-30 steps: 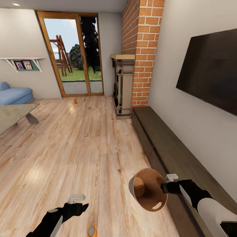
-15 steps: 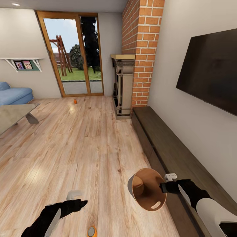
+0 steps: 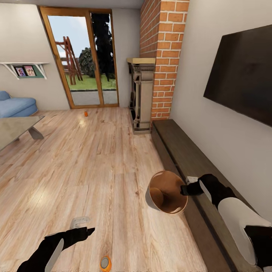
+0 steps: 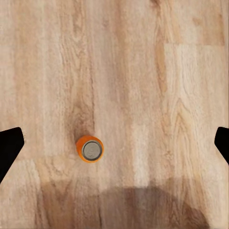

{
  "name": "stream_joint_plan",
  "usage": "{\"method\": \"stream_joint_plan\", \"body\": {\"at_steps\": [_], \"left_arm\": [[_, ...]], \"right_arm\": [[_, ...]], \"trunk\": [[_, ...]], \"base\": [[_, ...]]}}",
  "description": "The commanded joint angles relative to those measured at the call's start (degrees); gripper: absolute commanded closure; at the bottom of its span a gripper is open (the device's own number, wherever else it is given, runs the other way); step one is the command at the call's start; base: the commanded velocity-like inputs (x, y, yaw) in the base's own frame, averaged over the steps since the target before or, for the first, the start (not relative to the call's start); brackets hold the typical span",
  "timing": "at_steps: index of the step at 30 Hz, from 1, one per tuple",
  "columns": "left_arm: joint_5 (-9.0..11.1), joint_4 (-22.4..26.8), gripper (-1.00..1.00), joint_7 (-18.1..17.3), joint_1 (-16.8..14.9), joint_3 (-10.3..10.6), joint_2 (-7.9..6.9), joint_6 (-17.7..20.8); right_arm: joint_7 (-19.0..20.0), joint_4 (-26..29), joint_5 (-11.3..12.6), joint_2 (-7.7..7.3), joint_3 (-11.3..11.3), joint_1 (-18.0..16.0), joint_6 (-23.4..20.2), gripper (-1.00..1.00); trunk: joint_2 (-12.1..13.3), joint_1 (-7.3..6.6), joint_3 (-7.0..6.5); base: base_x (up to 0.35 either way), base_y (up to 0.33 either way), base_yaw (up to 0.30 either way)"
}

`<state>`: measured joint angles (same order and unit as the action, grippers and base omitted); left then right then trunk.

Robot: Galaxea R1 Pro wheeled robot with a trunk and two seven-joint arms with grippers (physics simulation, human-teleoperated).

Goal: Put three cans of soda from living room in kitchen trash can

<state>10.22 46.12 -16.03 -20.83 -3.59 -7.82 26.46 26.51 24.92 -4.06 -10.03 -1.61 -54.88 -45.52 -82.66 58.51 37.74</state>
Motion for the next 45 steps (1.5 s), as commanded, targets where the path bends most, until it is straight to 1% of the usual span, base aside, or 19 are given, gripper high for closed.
{"method": "stream_joint_plan", "body": {"at_steps": [1, 2, 7, 9, 14, 21, 39, 45], "left_arm": [[0.0, 0.0, -1.00, 0.0, 0.0, 0.0, -0.11, 0.0], [0.0, 0.0, -1.00, 0.0, 0.0, 0.0, -0.26, 0.0], [0.1, 0.0, -1.00, 0.0, 0.0, -0.1, -0.51, -0.3], [0.1, 0.0, -1.00, 0.0, 0.0, -0.1, -0.61, -1.2], [0.2, -0.2, -1.00, 0.3, 0.0, -0.2, -1.18, -3.0], [0.9, -0.4, -1.00, 0.5, 0.0, -0.2, -1.55, -3.7], [1.1, -0.7, -1.00, 0.5, 0.1, -0.2, -1.62, -3.9], [1.1, -0.7, -1.00, 0.4, 0.1, -0.2, -1.53, -3.9]], "right_arm": [[0.2, 0.1, 1.2, 0.16, 0.1, -0.6, -1.1, 1.00], [0.2, 0.2, 1.1, 0.36, 0.0, -1.4, -2.2, 1.00], [-0.4, 0.4, 1.0, 0.60, -0.1, -3.1, -3.5, 1.00], [-1.5, 0.4, 1.0, 0.67, -0.1, -4.4, -3.9, 1.00], [-3.5, 0.4, 1.0, 0.80, -0.1, -5.5, -4.2, 1.00], [-4.3, 0.4, 0.9, 1.52, -0.3, -5.9, -4.3, 1.00], [-4.4, 0.4, 0.8, 1.76, -0.4, -6.3, -4.4, 1.00], [-4.5, 0.4, 0.8, 1.65, -0.4, -7.9, -6.8, 1.00]], "trunk": [[-0.4, 0.22, 0.28], [-0.8, 0.44, 0.54], [-2.8, 1.54, 1.89], [-3.6, 1.98, 2.43], [-5.6, 3.08, 3.78], [-8.4, 4.62, 5.66], [-15.7, 8.57, 10.51], [-18.1, 9.89, 12.13]], "base": [[0.000, 0.000, 0.000], [0.000, 0.000, 0.000], [0.000, 0.000, 0.000], [0.000, 0.000, 0.000], [0.000, 0.000, 0.000], [0.000, 0.000, 0.000], [0.000, 0.000, 0.000], [0.000, 0.000, 0.000]]}}
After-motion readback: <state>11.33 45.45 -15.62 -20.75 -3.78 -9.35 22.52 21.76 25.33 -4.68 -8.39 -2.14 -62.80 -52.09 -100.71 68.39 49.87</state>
